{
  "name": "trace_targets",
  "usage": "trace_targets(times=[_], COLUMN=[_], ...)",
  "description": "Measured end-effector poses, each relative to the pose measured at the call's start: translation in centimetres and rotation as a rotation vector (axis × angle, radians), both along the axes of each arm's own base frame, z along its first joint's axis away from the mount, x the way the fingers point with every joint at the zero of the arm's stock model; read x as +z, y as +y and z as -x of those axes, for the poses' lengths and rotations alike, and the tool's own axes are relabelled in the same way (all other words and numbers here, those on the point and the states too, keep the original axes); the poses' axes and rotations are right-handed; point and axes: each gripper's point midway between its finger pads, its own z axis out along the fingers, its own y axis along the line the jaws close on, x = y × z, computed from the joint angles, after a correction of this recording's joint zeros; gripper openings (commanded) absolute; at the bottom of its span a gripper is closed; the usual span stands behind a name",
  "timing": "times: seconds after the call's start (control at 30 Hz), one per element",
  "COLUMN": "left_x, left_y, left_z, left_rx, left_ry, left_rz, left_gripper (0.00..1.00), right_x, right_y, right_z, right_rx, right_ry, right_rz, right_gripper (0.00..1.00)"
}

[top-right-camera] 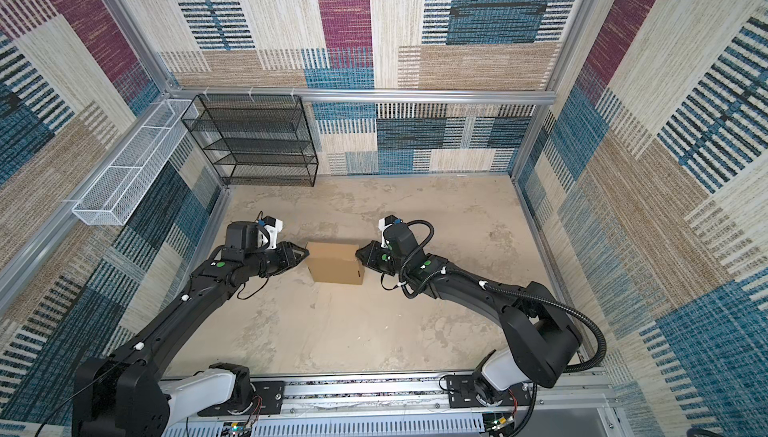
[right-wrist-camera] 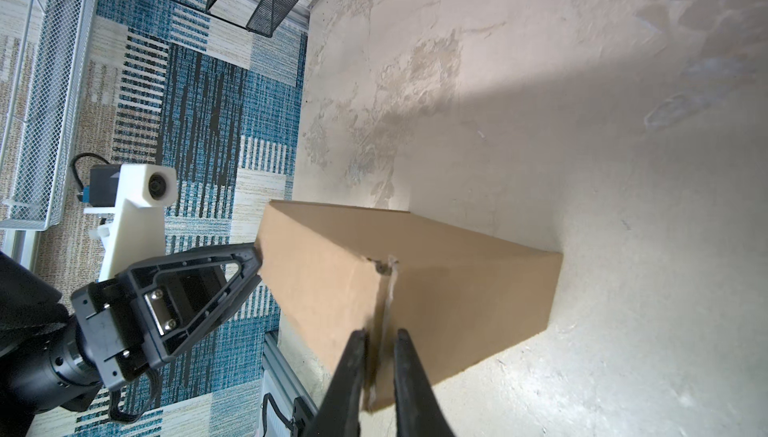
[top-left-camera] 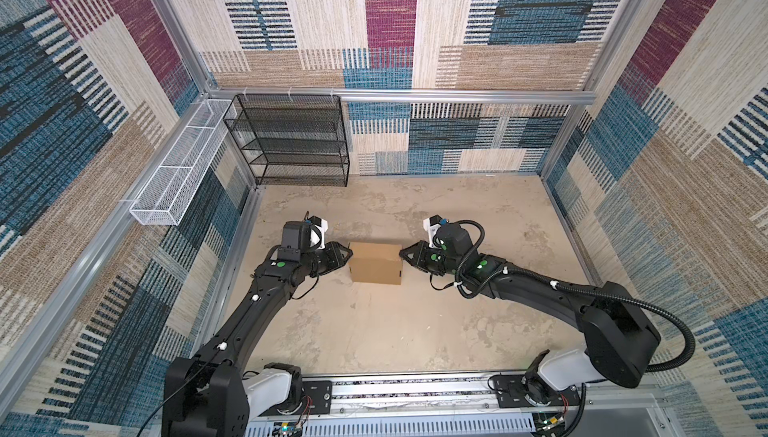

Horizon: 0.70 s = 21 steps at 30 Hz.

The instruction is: Fold the paper box

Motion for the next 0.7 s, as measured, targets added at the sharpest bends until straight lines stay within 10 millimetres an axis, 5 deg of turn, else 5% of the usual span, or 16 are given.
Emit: trace_targets(times=[0.27,0.7], left_x=[0.1,0.2], left_y=[-0.2,0.0], left_z=[-0.3,0.9], left_rx=[-0.010,-0.010], left_ry=[-0.024,-0.030], left_rz=[0.019,0.022], left_gripper=[0.14,0.16], right_x=[0.0,0.2], right_y=[0.1,0.0], right_z=[-0.1,0.5], right_rx=[0.001,0.031], right_ry=[-0.001,-0.014], right_rz=[0.003,0.026], right_gripper=[0.16,0.17])
